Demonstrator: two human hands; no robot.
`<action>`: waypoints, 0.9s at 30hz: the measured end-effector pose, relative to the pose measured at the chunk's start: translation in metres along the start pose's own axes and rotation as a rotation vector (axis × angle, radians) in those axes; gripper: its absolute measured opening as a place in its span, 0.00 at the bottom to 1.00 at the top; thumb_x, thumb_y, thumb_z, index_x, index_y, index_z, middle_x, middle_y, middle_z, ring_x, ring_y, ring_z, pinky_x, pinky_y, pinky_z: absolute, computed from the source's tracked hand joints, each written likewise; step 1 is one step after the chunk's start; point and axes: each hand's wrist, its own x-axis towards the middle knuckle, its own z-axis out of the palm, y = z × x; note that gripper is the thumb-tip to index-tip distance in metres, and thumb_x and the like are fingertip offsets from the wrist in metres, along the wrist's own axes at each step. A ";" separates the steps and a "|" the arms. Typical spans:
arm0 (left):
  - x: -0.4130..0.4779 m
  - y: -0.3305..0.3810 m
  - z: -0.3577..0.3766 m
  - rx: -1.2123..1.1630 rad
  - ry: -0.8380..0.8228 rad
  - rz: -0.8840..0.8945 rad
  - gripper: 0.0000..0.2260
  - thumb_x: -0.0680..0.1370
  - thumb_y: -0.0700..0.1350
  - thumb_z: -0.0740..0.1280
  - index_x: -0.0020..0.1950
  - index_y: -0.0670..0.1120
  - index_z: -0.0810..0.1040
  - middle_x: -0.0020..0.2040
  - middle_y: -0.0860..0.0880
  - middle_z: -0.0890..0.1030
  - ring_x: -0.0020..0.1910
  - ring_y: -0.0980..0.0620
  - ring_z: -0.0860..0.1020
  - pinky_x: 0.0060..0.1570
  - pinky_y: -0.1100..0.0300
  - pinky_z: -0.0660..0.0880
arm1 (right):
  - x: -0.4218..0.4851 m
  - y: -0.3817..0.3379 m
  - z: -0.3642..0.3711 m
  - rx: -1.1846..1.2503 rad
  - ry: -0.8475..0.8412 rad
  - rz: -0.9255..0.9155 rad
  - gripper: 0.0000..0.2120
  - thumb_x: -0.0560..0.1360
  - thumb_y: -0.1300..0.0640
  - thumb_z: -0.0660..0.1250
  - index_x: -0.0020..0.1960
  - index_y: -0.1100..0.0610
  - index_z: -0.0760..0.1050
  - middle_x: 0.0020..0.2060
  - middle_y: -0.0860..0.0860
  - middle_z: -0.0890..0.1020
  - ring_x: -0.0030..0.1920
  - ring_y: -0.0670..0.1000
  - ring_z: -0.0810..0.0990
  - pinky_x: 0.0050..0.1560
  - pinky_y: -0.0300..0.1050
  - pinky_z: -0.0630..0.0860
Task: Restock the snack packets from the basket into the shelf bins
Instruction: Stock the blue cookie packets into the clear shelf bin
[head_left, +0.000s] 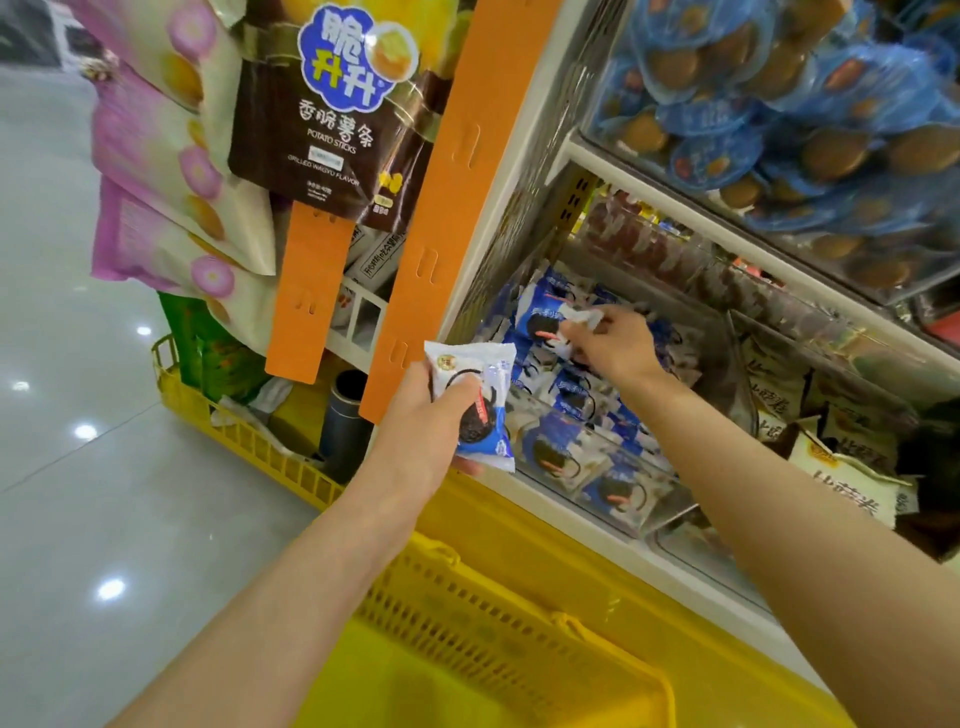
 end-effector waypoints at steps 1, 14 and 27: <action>0.001 0.000 -0.001 0.008 0.006 0.001 0.04 0.79 0.46 0.61 0.45 0.55 0.70 0.46 0.53 0.77 0.38 0.54 0.80 0.22 0.66 0.74 | 0.007 0.000 0.006 0.003 0.001 0.015 0.14 0.76 0.57 0.68 0.57 0.64 0.75 0.46 0.59 0.82 0.46 0.57 0.82 0.54 0.53 0.78; 0.008 -0.002 -0.004 -0.033 -0.043 -0.050 0.07 0.79 0.43 0.62 0.46 0.55 0.69 0.48 0.53 0.76 0.41 0.53 0.79 0.22 0.67 0.73 | 0.032 0.016 0.025 -0.433 -0.037 -0.117 0.21 0.76 0.56 0.67 0.65 0.63 0.68 0.62 0.62 0.74 0.58 0.60 0.75 0.55 0.50 0.72; -0.005 0.000 -0.003 0.124 -0.251 0.017 0.13 0.76 0.42 0.67 0.60 0.52 0.74 0.51 0.51 0.80 0.47 0.55 0.81 0.34 0.65 0.78 | -0.115 -0.023 0.002 0.015 -0.176 -0.285 0.07 0.78 0.46 0.58 0.53 0.47 0.69 0.45 0.39 0.76 0.43 0.33 0.74 0.40 0.23 0.69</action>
